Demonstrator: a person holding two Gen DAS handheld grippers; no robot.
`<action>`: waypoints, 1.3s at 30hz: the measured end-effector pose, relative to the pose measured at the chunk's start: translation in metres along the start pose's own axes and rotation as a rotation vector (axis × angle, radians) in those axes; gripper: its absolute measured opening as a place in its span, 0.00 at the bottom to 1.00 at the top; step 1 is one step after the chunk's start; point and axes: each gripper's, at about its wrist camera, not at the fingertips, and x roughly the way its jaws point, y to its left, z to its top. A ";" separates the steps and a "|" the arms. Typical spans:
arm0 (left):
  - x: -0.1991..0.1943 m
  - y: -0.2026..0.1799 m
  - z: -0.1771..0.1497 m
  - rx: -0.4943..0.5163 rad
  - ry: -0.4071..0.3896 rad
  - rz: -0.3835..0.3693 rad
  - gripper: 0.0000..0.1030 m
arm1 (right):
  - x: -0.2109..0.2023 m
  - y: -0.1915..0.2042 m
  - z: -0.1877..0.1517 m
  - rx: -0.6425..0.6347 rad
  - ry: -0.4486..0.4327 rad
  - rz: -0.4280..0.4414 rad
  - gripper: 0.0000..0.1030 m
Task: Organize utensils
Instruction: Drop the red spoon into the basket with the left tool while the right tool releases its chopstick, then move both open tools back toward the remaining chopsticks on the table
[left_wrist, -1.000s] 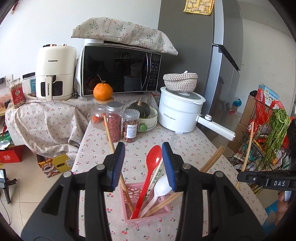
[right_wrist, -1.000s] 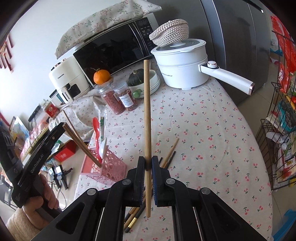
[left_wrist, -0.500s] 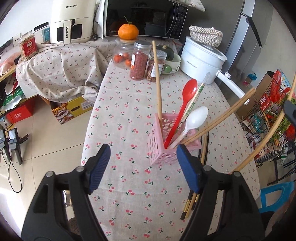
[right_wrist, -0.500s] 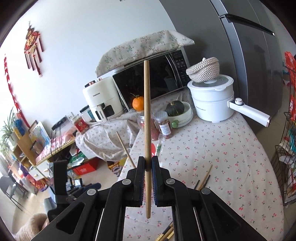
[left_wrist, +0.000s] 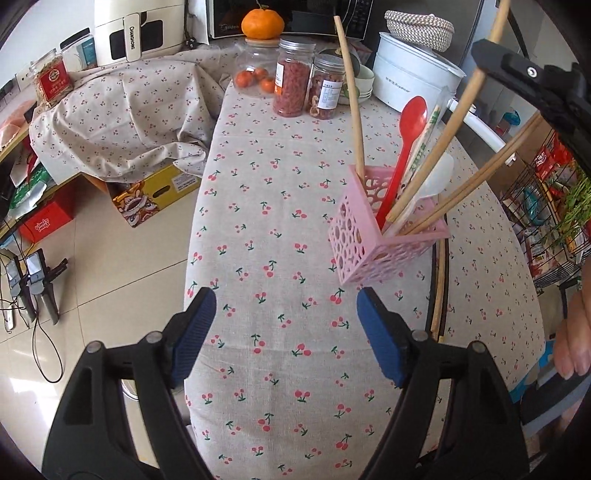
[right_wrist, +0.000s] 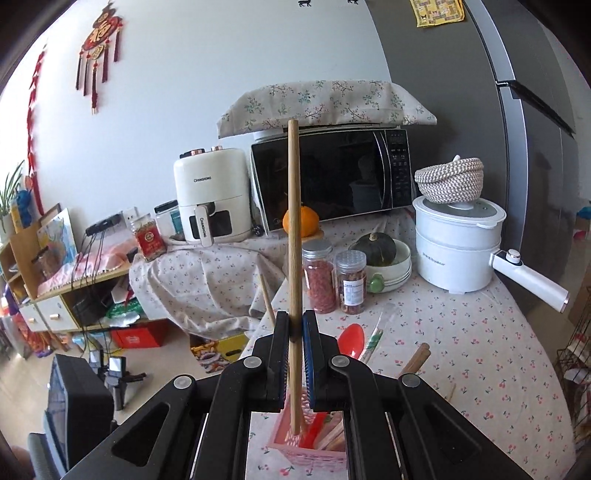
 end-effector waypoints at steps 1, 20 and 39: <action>0.000 0.000 0.000 0.002 0.000 -0.001 0.77 | 0.005 0.000 -0.003 -0.004 0.003 -0.007 0.07; -0.013 -0.018 0.003 0.049 -0.103 -0.016 0.79 | -0.043 -0.034 0.012 0.058 -0.018 0.079 0.33; 0.011 -0.063 -0.010 0.090 -0.040 -0.078 0.81 | -0.079 -0.147 -0.038 0.151 0.171 -0.111 0.65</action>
